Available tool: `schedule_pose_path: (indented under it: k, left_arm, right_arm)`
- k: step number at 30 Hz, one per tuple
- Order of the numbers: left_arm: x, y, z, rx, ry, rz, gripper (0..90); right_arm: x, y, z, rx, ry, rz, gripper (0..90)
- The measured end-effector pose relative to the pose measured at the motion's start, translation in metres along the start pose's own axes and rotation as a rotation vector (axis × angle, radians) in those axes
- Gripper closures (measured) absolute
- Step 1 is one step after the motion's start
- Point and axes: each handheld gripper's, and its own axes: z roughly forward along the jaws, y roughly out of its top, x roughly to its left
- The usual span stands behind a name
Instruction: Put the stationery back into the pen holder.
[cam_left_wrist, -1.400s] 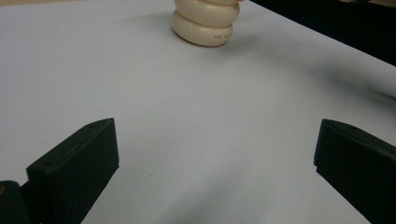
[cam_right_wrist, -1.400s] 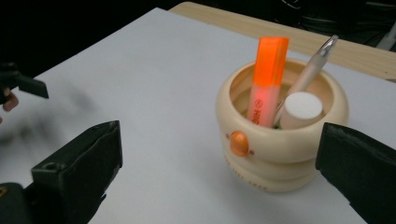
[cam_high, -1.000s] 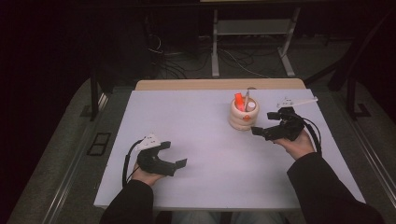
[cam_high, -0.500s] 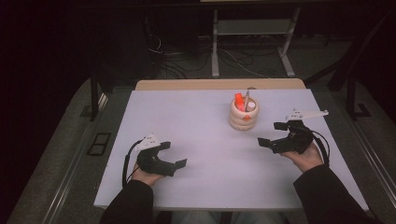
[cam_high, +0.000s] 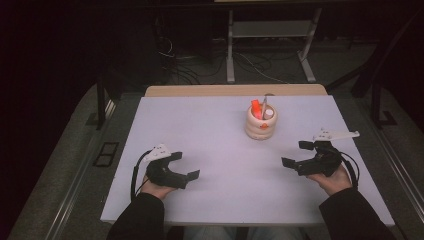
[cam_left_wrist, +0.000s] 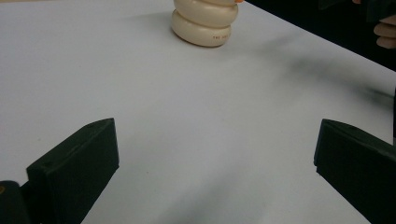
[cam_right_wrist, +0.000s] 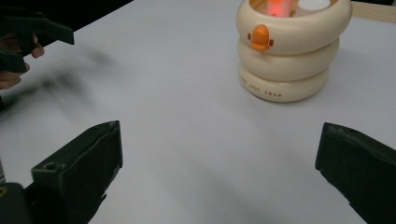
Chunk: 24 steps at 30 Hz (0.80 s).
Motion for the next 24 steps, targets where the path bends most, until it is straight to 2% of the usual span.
schedule_pose_path:
  k: [13,15,24]
  left_arm:
    - [0.001,-0.001,0.0,0.002,0.0,-0.006,0.0]
    - [0.001,-0.001,0.0,0.005,0.0,-0.005,0.0]
    - [0.002,-0.002,0.0,0.01,-0.001,-0.01,0.0]
  right_arm:
    - [0.002,-0.027,-0.006,-0.005,-0.011,-0.004,0.3]
    - [0.002,-0.031,-0.007,-0.006,-0.02,-0.021,0.3]
    - [-0.001,-0.042,-0.01,-0.013,-0.024,-0.019,0.3]
